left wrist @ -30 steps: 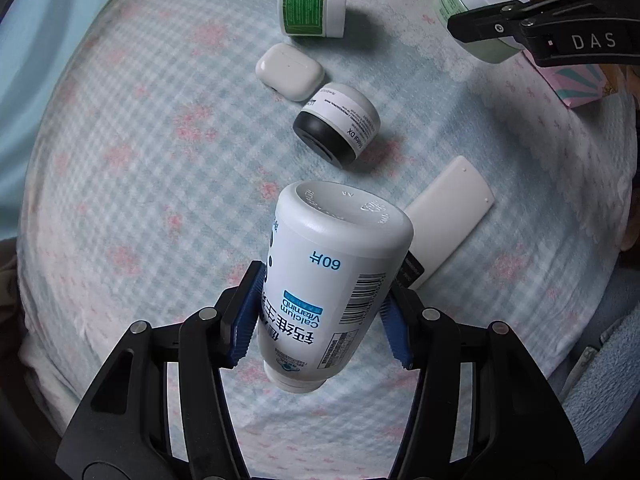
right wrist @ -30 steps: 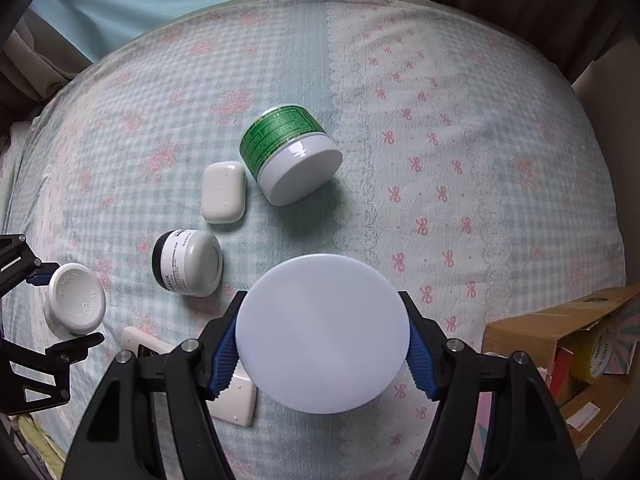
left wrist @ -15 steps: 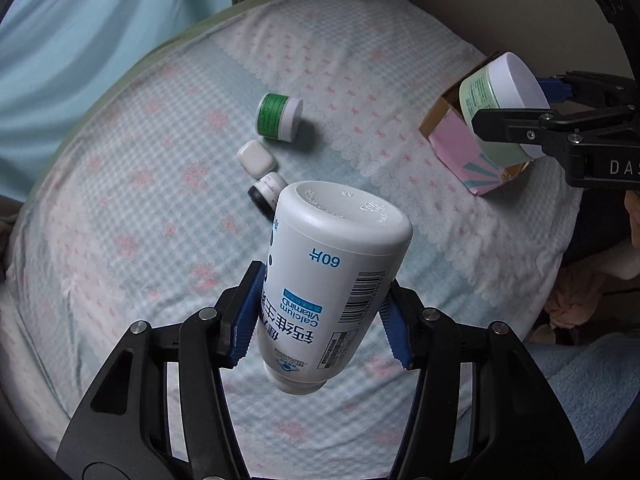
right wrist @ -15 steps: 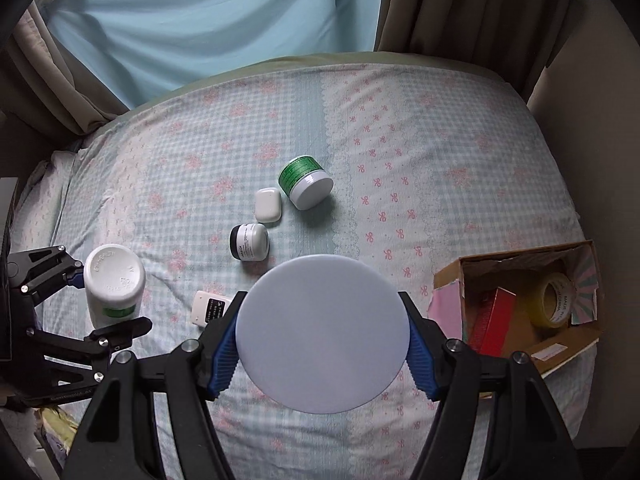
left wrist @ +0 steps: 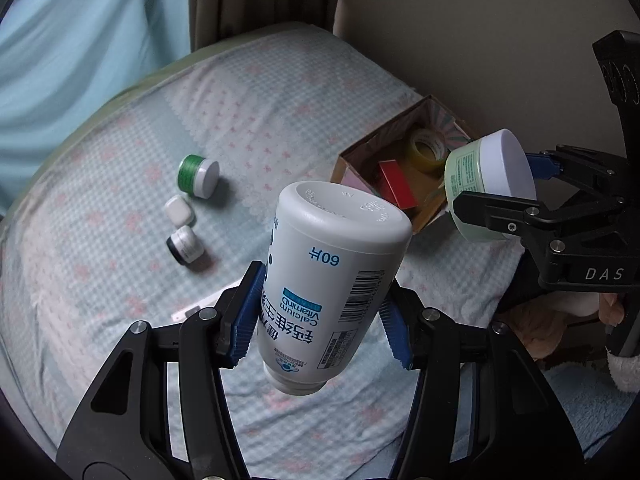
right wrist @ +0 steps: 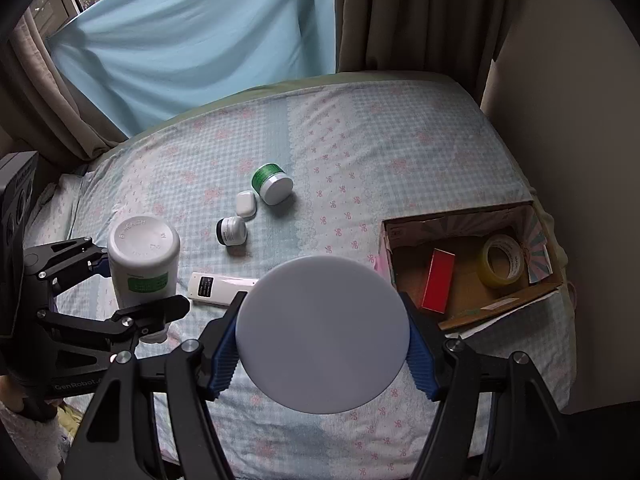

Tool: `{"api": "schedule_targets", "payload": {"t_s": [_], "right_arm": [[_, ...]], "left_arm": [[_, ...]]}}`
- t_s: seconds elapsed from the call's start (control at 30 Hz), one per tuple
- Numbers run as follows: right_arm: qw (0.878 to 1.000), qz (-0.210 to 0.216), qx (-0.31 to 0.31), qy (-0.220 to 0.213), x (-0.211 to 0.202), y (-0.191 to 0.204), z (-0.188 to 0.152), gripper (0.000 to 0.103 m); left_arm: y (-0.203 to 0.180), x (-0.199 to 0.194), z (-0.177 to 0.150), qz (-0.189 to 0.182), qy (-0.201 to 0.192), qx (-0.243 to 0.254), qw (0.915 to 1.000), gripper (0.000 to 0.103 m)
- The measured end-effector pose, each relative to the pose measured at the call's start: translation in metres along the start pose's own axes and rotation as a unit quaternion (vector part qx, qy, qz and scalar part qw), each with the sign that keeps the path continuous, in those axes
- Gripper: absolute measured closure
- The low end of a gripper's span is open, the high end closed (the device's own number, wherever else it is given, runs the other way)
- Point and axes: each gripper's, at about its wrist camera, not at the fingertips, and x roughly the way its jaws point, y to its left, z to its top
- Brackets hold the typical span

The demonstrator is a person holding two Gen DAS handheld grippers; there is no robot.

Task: Organize rigid objects
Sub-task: 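Carry the vitamin bottle over the cardboard box while the right tool carries the white-lidded jar, then lower the bottle and jar into the cardboard box and open both tools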

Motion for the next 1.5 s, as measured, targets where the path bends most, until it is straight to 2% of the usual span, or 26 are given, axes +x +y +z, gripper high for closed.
{"api": "schedule_targets", "payload": {"t_s": [0.17, 0.4, 0.63, 0.8, 1.0, 1.2, 1.33, 1.5], "right_arm": [[1.000, 0.000, -0.001, 0.000, -0.005, -0.057, -0.003, 0.037], [1.000, 0.001, 0.012, 0.010, 0.000, -0.154, 0.002, 0.037], [0.999, -0.003, 0.026, 0.032, 0.026, -0.245, 0.015, 0.037], [0.998, 0.000, 0.031, 0.052, 0.051, -0.291, 0.026, 0.037], [0.996, 0.024, 0.039, 0.078, 0.097, -0.323, 0.041, 0.037], [0.992, 0.057, 0.044, 0.101, 0.147, -0.330, 0.047, 0.037], [0.991, 0.070, 0.043, 0.110, 0.173, -0.328, 0.046, 0.037], [0.989, 0.081, 0.054, 0.115, 0.188, -0.332, 0.045, 0.037]], "left_arm": [[-0.042, 0.021, 0.022, 0.003, -0.005, -0.018, 0.9998, 0.052], [-0.099, 0.076, 0.065, -0.015, 0.008, -0.054, 0.9984, 0.052], [-0.150, 0.144, 0.105, -0.033, 0.028, -0.071, 0.9965, 0.052], [-0.173, 0.192, 0.129, -0.050, 0.049, -0.089, 0.9936, 0.052], [-0.188, 0.250, 0.142, -0.052, 0.083, -0.113, 0.9887, 0.052], [-0.189, 0.304, 0.142, -0.037, 0.112, -0.130, 0.9844, 0.053], [-0.183, 0.327, 0.140, -0.031, 0.132, -0.147, 0.9798, 0.054], [-0.183, 0.338, 0.139, -0.025, 0.148, -0.142, 0.9784, 0.055]]}}
